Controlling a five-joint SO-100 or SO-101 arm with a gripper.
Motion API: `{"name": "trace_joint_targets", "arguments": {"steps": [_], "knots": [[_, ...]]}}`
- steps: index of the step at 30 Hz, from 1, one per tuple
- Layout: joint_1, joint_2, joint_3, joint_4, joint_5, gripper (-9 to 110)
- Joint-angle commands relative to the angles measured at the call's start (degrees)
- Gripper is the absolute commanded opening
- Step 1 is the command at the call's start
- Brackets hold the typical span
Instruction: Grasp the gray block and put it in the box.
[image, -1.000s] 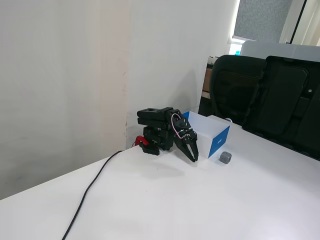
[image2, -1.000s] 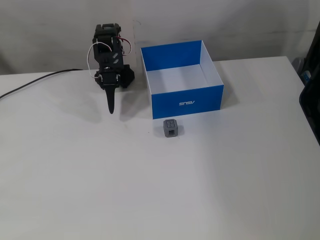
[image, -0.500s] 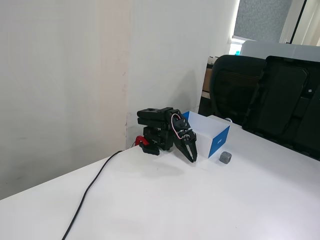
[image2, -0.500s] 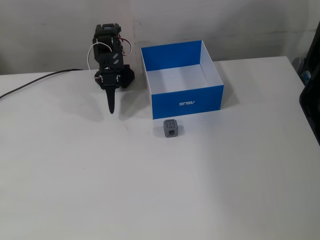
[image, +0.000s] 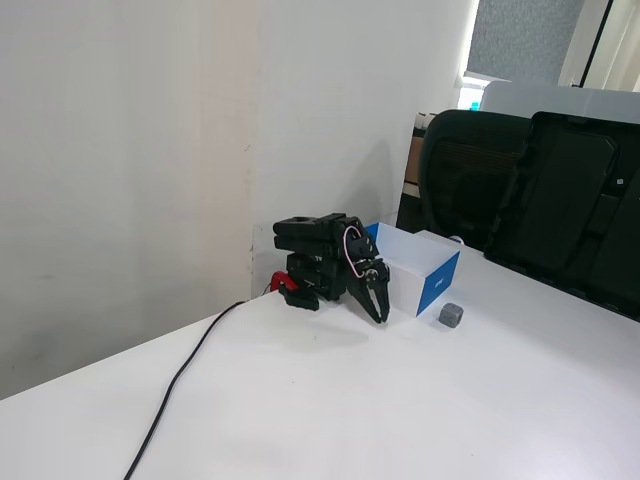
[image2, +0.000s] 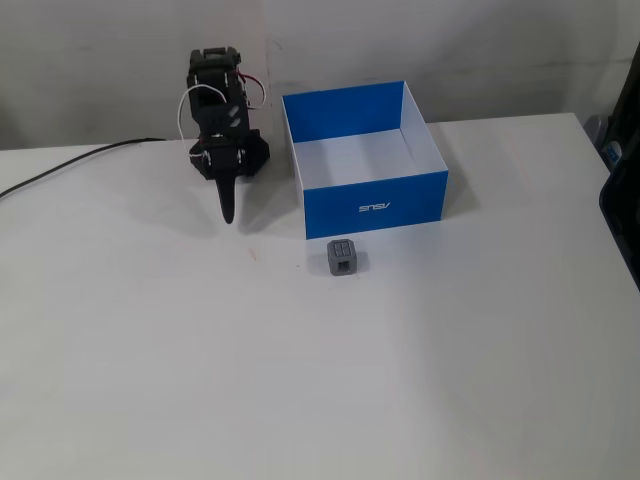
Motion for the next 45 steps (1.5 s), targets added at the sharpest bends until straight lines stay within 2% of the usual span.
{"name": "trace_joint_targets", "arguments": {"steps": [1,9,19,25,31,37,45], "knots": [[0.4,-7.0,-8.7,-1.0,0.4,0],[-1.4,-24.3,-17.9,-3.5,0.1,0],[-3.7,-37.1,-25.8,-5.1,-0.5,0],[-0.8,-43.8,-36.6,-1.9,-15.8,0],[2.4,-49.8,-45.4,2.4,-21.7,0],[5.6,-53.4,-51.6,4.4,-34.8,0],[9.1,-61.3,-66.4,9.2,-45.9,8]]}}
